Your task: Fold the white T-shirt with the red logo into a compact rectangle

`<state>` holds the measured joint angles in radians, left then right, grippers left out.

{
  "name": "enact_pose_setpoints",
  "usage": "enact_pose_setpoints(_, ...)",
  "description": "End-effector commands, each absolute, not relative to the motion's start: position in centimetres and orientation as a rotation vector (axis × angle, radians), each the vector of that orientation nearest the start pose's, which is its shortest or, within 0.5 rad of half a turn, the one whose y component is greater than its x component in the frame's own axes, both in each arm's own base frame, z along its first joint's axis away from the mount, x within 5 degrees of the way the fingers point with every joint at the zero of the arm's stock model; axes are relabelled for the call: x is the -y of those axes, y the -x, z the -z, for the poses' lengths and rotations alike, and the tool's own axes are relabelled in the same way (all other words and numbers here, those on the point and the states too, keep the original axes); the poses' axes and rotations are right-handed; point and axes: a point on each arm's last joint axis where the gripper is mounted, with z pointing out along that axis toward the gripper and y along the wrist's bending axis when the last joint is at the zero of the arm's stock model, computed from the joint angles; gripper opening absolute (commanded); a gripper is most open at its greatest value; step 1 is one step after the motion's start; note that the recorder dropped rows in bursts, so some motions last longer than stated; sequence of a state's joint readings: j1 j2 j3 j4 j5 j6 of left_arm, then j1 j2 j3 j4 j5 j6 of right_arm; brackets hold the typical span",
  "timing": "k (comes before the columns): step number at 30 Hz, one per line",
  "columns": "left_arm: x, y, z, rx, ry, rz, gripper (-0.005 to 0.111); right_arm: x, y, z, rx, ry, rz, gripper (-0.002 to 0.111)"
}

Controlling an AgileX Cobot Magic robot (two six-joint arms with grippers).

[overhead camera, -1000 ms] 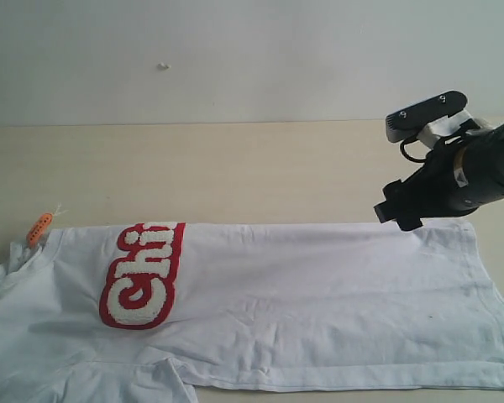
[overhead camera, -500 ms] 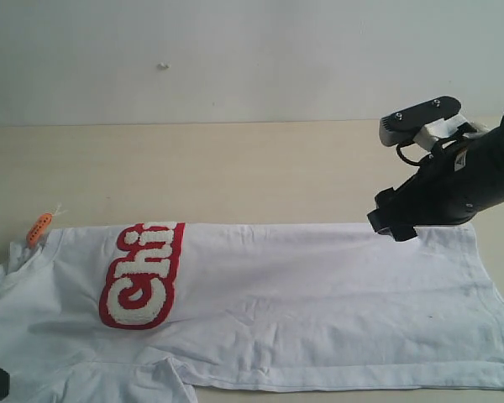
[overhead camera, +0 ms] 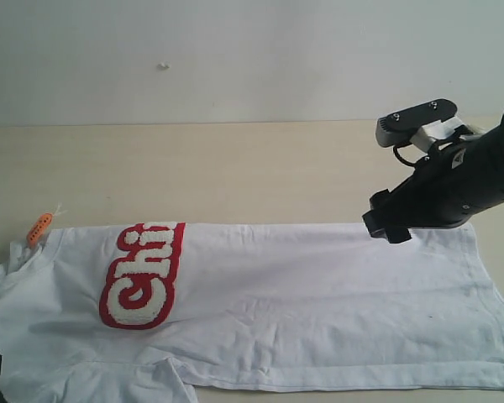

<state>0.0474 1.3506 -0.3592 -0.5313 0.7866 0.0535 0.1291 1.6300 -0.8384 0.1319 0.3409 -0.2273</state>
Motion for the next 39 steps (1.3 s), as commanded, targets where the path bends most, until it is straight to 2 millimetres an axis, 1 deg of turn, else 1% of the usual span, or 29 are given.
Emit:
enact_pose_setpoints(1, 2.6, -14.8, -12.9, -3.096, 0.618, 0.584, 0.078, -4.5, -30.5, -18.3, -2.565, 0.331, -0.097, 0.075)
enact_pose_setpoints(3, 2.8, -15.0, -12.7, -3.074, 0.581, 0.62, 0.078, -4.5, -30.5, -18.3, -2.565, 0.33, -0.098, 0.075)
enact_pose_setpoints(7, 2.9, -15.0, -12.1, -3.023, 0.607, 0.644, 0.078, -4.5, -30.5, -18.3, -2.564, 0.336, -0.096, 0.075)
enact_pose_setpoints(10, 3.1, -14.7, -11.5, -3.002, 0.568, 0.674, 0.078, -4.5, -30.5, -18.3, -2.564, 0.336, -0.096, 0.075)
enact_pose_setpoints(16, 4.3, -14.4, -11.2, -2.938, 0.482, 0.909, 0.078, -4.5, -30.5, -18.4, -2.557, 0.337, -0.094, 0.075)
enact_pose_setpoints(20, 4.5, -14.0, -10.7, -2.983, 0.454, 0.945, 0.077, -4.5, -30.5, -18.4, -2.557, 0.337, -0.094, 0.075)
enact_pose_setpoints(21, 4.6, -14.0, -10.6, -2.992, 0.457, 0.957, 0.075, -4.5, -30.5, -18.4, -2.557, 0.337, -0.094, 0.075)
enact_pose_setpoints(23, 4.7, -14.0, -10.5, -2.994, 0.467, 0.982, 0.066, -4.5, -30.5, -18.4, -2.557, 0.337, -0.094, 0.075)
enact_pose_setpoints(24, 4.7, -14.1, -10.5, -2.989, 0.464, 0.991, 0.058, -4.5, -30.5, -18.4, -2.557, 0.337, -0.094, 0.075)
enact_pose_setpoints(25, 4.8, -14.1, -10.4, -2.98, 0.469, 1.003, 0.048, -4.5, -30.5, -18.4, -2.557, 0.337, -0.094, 0.075)
enact_pose_setpoints(28, 5.0, -14.3, -10.6, -2.946, 0.468, 1.06, 0.011, -4.5, -30.5, -18.4, -2.557, 0.337, -0.094, 0.075)
enact_pose_setpoints(29, 5.1, -14.3, -10.7, -2.938, 0.469, 1.081, 0.001, -4.5, -30.5, -18.4, -2.557, 0.337, -0.094, 0.075)
enact_pose_setpoints(32, 5.8, -14.5, -11.5, -2.914, 0.412, 1.232, 0.001, -4.5, -30.5, -18.4, -2.557, 0.337, -0.094, 0.075)
enact_pose_setpoints(35, 6.7, -15.0, -13.1, -2.854, 0.344, 1.49, 0.001, -4.5, -30.5, -18.4, -2.557, 0.337, -0.094, 0.075)
enact_pose_setpoints(37, 7.2, -15.8, -14.3, -2.781, 0.315, 1.636, 0.001, -4.5, -30.5, -18.4, -2.557, 0.337, -0.094, 0.075)
enact_pose_setpoints(39, 7.3, -16.8, -15.0, -2.713, 0.327, 1.679, 0.001, -4.5, -30.5, -18.3, -2.563, 0.339, -0.095, 0.075)
